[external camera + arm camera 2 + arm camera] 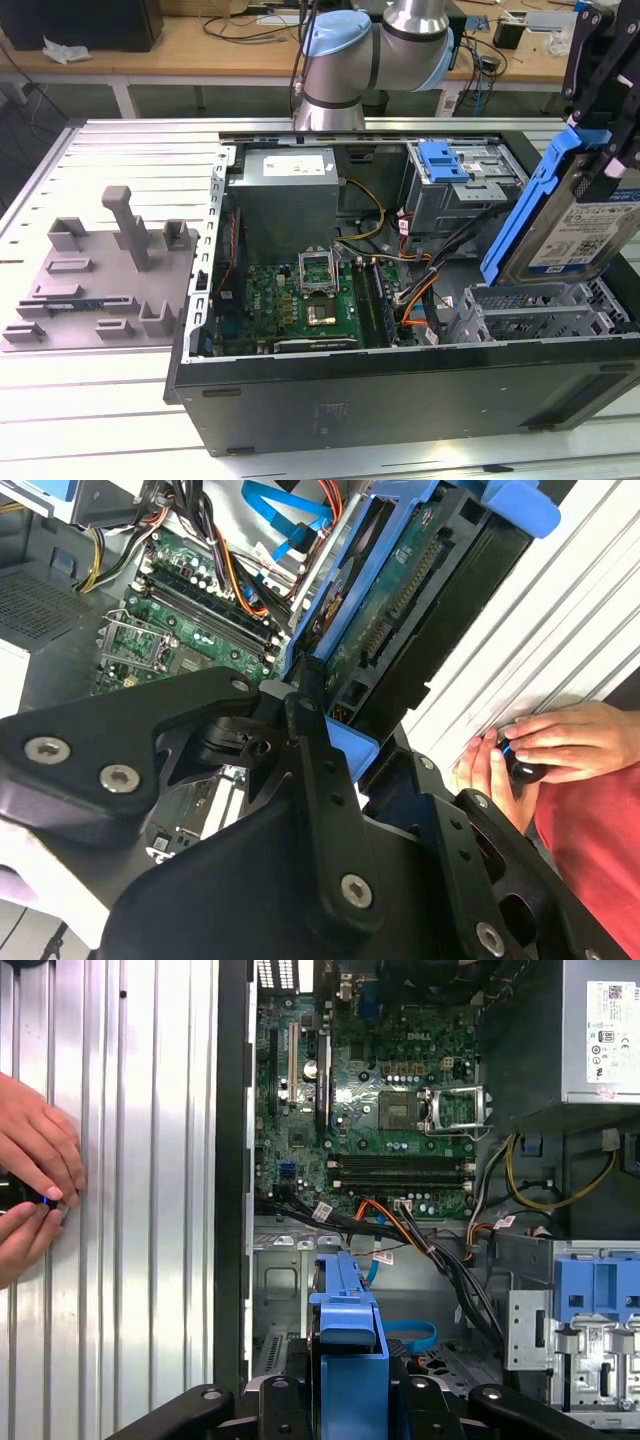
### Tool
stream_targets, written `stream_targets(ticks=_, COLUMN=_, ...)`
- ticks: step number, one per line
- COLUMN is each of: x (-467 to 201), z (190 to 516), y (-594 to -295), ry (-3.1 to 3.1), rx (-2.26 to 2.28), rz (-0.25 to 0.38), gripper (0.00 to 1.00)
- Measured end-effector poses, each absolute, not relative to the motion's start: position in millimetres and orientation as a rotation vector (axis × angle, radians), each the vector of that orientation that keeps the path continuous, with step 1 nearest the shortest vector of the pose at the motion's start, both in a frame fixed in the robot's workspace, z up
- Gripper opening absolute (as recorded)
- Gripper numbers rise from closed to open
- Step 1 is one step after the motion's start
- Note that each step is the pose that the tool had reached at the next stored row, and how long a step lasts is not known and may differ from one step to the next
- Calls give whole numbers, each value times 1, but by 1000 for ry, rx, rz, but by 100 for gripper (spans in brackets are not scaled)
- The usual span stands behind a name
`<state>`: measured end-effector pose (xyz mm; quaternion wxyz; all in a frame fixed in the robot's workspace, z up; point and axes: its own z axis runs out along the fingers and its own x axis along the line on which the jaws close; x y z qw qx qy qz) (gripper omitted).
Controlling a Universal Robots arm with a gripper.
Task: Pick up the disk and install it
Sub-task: 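Insert the disk into the insertion slot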
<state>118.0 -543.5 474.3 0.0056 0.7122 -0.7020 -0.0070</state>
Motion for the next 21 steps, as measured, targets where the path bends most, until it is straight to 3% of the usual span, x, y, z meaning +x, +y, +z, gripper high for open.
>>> stream_targets(ticks=21, x=118, z=468, y=-546, ry=-2198, rx=2229, rz=-22, gripper=36)
